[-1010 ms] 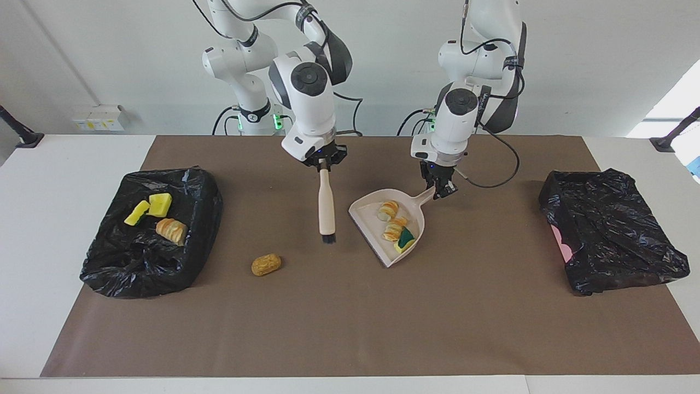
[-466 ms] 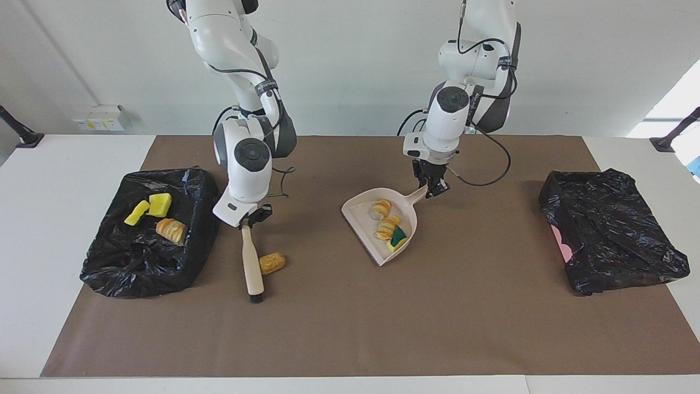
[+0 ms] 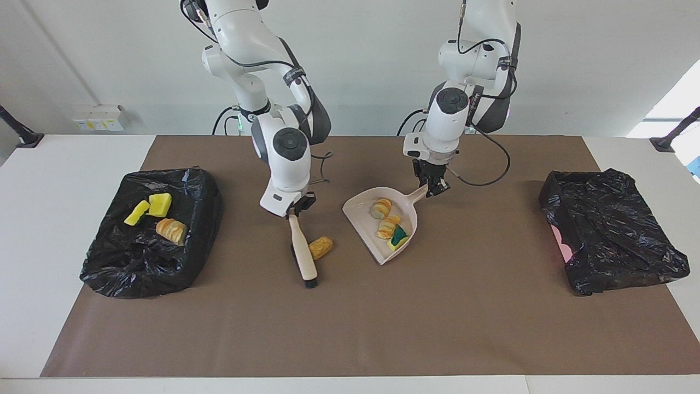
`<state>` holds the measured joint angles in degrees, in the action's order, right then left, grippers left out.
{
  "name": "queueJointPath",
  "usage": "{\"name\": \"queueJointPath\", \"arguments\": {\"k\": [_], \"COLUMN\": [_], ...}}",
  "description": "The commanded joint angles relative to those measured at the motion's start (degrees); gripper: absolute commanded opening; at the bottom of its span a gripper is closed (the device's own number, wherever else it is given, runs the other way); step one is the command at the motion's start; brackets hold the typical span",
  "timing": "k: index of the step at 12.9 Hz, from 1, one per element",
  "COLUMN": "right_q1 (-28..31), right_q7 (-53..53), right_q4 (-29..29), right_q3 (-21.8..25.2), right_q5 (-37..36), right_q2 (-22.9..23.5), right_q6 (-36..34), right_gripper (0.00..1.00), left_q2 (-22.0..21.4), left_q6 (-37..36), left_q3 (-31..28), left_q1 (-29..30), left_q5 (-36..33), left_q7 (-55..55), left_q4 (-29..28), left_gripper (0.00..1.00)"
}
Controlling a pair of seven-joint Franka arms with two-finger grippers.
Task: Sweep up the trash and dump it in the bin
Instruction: 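Sweep the far tan piece into the dustpan, then set the brush down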
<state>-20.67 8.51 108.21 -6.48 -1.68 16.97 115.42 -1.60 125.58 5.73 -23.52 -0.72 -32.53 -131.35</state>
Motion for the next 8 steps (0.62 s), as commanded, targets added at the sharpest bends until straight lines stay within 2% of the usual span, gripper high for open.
{"name": "queueJointPath", "arguments": {"k": [1,5,8], "right_q1": [-2.9,-4.9,-3.2], "right_q7": [0.9,-3.8,-4.6], "right_q4": [0.6,0.9,0.6], "right_q3": [-0.3,-2.9,-2.7], "right_q5": [5.4,16.1,15.6], "right_q2": [-0.6,-1.4,-1.4], "right_q6": [-0.1,-0.4,-2.0], "right_gripper": [0.0,0.0,0.0], "left_q2": [-1.5,-1.4,-0.9], "left_q6": [-4.2,-3.6,-3.5], "left_q3": [-0.6,-0.7,-1.0], "left_q1": [-0.8,-0.5,0.3], "left_q5": [0.6,0.6,0.6], "left_q7": [-0.1,0.4,1.0], "left_q4": [-0.4,-0.3,0.4], "left_gripper": [0.0,0.0,0.0]}}
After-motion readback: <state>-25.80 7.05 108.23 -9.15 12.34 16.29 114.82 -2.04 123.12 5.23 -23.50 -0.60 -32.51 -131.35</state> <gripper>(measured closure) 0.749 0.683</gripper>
